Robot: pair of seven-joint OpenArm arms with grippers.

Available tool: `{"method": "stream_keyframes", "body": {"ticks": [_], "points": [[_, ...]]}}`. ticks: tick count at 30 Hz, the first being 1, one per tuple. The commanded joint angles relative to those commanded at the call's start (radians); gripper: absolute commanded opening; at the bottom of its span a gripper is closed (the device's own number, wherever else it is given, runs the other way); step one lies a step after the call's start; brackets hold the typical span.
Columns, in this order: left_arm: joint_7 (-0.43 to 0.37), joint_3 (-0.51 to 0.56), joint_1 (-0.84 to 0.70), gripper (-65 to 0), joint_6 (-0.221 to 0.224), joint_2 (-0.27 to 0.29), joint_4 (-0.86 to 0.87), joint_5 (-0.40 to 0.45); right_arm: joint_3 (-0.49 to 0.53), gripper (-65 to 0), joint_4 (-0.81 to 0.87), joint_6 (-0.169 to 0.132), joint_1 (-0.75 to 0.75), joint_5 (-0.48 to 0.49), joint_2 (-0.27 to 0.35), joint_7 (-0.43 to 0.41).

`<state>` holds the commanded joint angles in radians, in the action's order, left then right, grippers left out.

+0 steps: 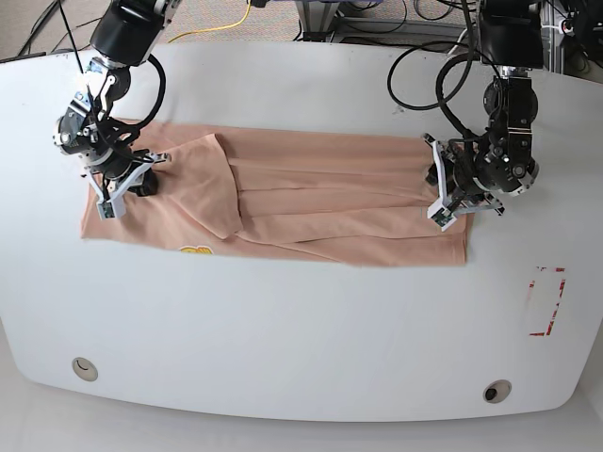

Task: Layout the t-shirt on the table in an organized manner, then fold the t-shirt properly
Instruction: 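Release the left gripper and reposition it along the folded edge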

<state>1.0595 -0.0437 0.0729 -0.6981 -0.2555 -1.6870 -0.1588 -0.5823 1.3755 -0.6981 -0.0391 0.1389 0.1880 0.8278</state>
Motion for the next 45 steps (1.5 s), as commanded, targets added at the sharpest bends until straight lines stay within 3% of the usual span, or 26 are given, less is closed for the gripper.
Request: {"method": "stream_keyframes", "body": {"ticks": [4, 9, 18, 39, 42, 45], "points": [[0.029, -0.072, 0.005, -28.8, 0.0, 0.008, -0.086, 0.0, 0.0, -60.9, 0.0, 0.0, 0.0, 0.0, -0.003, 0.0], [0.048, -0.14, 0.06, -28.8, 0.0, 0.037, -0.064, 0.002, 0.0, -60.9, 0.0, 0.0, 0.0, 0.0, -0.005, -0.003], [0.04, -0.242, 0.161, -28.8, 0.0, 0.091, 0.175, 0.005, 0.0, -60.9, 0.0, 0.0, 0.0, 0.002, -0.018, -0.005], [-0.063, -0.242, 0.256, -29.0, 0.0, 0.107, 0.463, 0.005, 0.0, -60.9, 0.0, 0.0, 0.0, 0.002, -0.025, -0.005], [-0.061, -0.226, 0.253, -32.1, 0.0, 0.107, 0.462, 0.003, 0.0, -60.9, 0.0, 0.0, 0.0, 0.002, -0.025, -0.005], [-0.061, -0.203, 0.252, -41.5, 0.0, 0.106, 0.46, 0.002, 0.0, -60.9, 0.0, 0.0, 0.0, 0.002, -0.025, -0.005]]}}
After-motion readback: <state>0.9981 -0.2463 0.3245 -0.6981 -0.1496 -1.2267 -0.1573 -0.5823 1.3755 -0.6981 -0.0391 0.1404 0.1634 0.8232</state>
